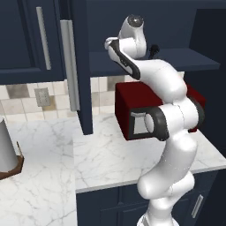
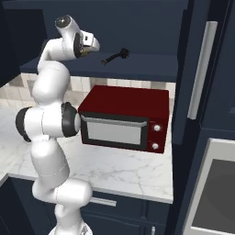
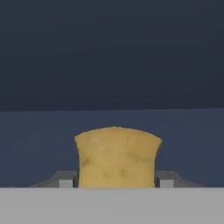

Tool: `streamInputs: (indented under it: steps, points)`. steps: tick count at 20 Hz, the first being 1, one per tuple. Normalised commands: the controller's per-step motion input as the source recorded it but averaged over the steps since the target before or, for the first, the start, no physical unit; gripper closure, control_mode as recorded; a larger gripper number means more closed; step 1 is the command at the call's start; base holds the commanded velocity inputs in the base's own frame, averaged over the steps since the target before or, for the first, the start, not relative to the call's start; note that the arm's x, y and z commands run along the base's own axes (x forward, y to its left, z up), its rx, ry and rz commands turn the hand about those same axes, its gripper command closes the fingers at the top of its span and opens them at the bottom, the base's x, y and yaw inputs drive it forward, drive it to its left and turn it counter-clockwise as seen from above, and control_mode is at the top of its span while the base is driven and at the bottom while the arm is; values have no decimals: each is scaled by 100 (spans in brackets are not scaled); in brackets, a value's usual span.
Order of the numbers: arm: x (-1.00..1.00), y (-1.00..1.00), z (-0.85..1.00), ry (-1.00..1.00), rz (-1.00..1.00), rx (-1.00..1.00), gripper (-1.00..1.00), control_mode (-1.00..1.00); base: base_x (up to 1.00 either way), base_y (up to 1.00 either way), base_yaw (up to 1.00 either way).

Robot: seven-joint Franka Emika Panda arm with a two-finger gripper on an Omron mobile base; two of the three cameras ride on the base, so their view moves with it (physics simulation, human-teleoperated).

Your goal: Locate and retrieve the sponge and dish brush from the cabinet. Place them next to the sink.

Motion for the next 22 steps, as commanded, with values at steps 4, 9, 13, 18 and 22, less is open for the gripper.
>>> streamInputs:
  steps: [4,9,13,18,22]
  points:
    - [-88,-10,1,-8,0,0,100,-100,0,0,0]
    - [-99,-15,0,-9,0,0,100,-100,0,0,0]
    - [-100,-16,0,-7,0,0,100,-100,0,0,0]
    - [-100,-15,0,-7,0,0,100,-100,0,0,0]
    - [-96,-5,0,-2,0,0,100,-100,0,0,0]
